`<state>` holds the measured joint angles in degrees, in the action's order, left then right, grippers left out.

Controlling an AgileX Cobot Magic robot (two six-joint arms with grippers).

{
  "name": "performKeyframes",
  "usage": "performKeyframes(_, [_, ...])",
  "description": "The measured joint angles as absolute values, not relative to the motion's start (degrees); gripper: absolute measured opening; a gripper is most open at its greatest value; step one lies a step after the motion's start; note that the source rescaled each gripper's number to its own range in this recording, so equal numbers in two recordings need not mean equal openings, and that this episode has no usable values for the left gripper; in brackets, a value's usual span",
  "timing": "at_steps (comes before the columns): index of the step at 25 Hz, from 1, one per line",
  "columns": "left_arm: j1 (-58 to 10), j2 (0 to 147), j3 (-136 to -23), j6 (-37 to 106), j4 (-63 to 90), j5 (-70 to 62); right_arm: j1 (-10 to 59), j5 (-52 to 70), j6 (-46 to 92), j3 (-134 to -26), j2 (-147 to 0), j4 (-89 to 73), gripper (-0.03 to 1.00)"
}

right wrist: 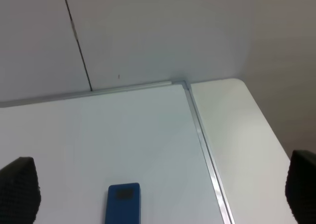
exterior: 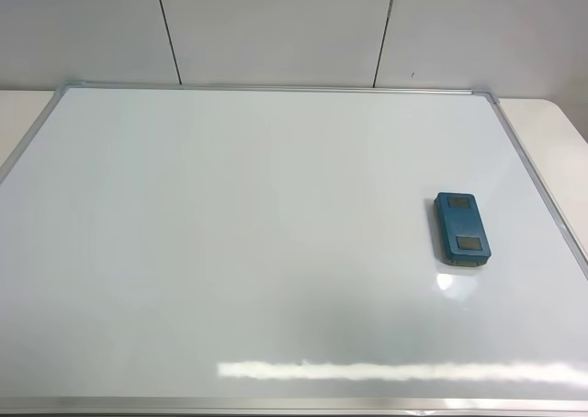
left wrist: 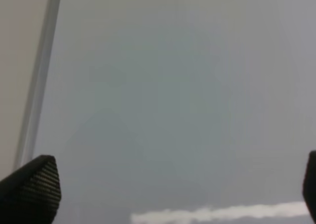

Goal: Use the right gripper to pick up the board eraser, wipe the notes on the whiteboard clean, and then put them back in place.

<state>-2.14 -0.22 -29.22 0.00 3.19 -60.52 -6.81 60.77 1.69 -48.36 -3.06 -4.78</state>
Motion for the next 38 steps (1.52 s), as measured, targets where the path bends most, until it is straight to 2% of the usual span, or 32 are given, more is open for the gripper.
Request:
performKeyframes(7, [-2.1,-0.2,-29.2,0.0,3.2,-60.5,-6.8,64.6,4.3,-42.6,0.2,-6.6,1.0])
performKeyframes(14, [-2.1,-0.2,-29.2,0.0,3.2,-60.5,-6.8,63.2,8.0,-28.9,0.2,-6.5,1.0])
performKeyframes(38, [-2.1,-0.2,-29.2,0.0,3.2,-60.5,-6.8,61.6,7.3,-28.4,0.2,-5.3,1.0])
